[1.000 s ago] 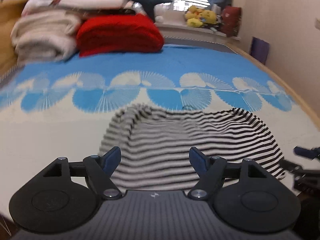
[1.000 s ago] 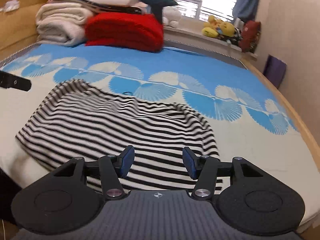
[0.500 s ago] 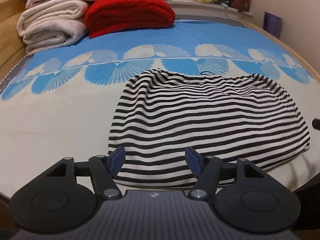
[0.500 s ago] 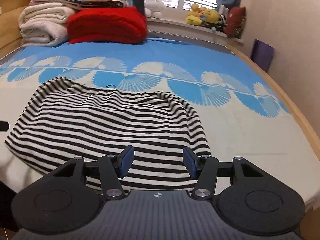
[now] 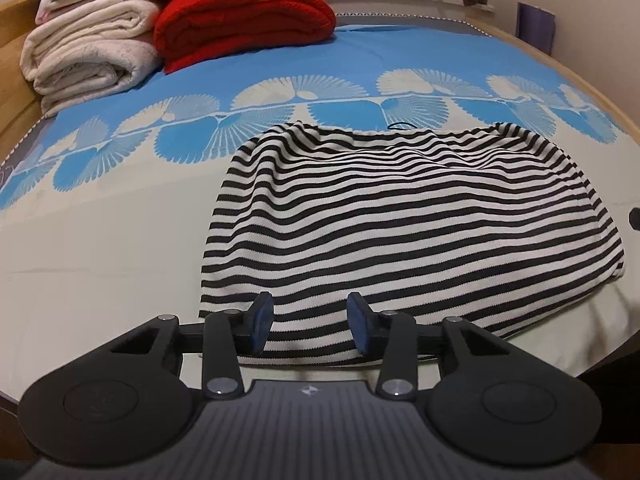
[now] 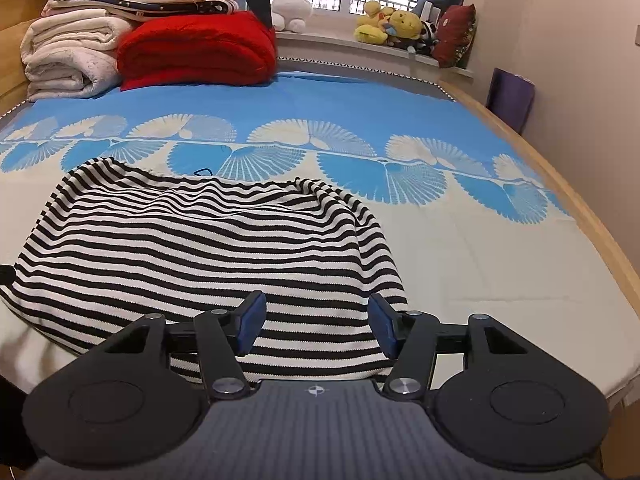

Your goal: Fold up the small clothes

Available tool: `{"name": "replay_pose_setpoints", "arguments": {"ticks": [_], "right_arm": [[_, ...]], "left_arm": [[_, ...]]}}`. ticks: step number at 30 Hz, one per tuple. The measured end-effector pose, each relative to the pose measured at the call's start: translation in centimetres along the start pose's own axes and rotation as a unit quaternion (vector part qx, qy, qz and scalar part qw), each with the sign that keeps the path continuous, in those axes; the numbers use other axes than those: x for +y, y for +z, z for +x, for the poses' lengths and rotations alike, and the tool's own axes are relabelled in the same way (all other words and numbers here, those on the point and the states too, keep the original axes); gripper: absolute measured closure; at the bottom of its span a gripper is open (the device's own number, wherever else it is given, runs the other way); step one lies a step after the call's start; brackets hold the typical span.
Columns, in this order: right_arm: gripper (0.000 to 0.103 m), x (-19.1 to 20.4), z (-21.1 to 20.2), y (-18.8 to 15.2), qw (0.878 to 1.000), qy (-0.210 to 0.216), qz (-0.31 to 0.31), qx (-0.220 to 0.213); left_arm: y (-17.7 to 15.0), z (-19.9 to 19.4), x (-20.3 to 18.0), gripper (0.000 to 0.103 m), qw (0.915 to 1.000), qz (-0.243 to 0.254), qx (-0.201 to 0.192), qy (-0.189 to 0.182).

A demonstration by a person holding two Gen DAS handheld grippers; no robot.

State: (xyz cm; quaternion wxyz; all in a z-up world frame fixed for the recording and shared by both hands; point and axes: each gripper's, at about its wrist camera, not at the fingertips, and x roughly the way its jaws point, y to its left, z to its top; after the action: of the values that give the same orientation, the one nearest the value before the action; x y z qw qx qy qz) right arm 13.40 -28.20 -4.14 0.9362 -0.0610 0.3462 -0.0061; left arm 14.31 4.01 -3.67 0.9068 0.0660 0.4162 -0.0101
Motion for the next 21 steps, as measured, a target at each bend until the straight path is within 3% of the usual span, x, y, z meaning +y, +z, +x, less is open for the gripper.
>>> {"name": "replay_pose_setpoints", "arguments": {"ticks": [8, 21], "right_arm": [[0.043, 0.3, 0.1, 0.0, 1.0, -0.002, -0.004, 0.004], [0.042, 0.4, 0.5, -0.1, 1.0, -0.004, -0.01, 0.011]], "left_arm": [[0.1, 0.7, 1.1, 0.058, 0.9985, -0.046, 0.028, -0.013], [0.0, 1.3, 0.9, 0.058, 0.9979, -0.046, 0.045, -0.009]]}}
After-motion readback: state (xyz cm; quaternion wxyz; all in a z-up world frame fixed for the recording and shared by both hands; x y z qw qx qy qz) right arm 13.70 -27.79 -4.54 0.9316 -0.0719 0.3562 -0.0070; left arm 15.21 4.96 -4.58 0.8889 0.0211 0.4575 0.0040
